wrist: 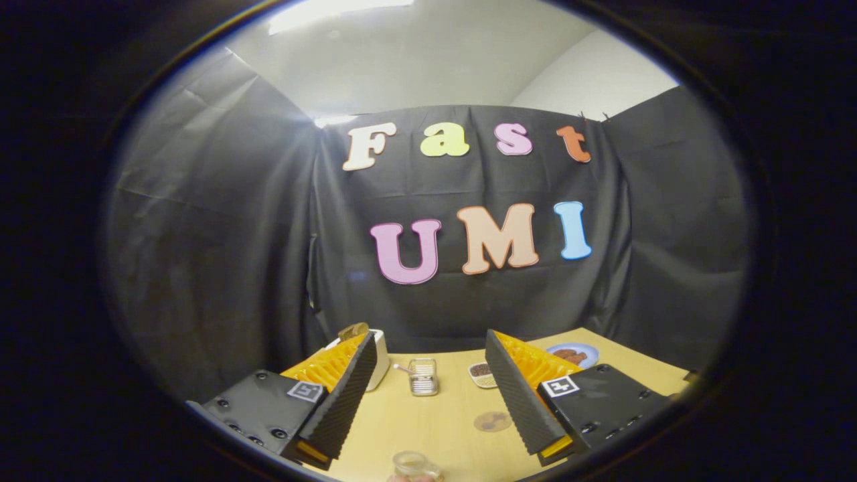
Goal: Take the bottle from table, then pour the juice into the cup, finally place the bottle on the coaster
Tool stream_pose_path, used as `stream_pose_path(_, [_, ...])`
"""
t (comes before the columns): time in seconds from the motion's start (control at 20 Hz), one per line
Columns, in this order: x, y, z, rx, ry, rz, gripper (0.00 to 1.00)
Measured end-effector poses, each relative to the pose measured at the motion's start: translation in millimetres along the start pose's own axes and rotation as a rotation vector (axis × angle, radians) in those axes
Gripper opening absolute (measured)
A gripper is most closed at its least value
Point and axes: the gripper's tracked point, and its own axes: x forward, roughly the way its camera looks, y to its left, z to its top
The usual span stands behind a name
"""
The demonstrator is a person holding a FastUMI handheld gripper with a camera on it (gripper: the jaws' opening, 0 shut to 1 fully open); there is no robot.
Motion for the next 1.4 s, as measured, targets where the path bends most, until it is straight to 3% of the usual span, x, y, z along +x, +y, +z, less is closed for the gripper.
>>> stream_pose_path(0.25, [-11.4, -0.5, -44.6, -0.004, 0.064, -0.005, 1.00])
stream_pose_path(0.85, [-34.7, 1.2, -206.8, -0.009, 0.355, 0.010, 1.00])
stream_pose_path(1.4, [-42.1, -0.9, -291.7, -0.058, 0.534, 0.028, 1.00])
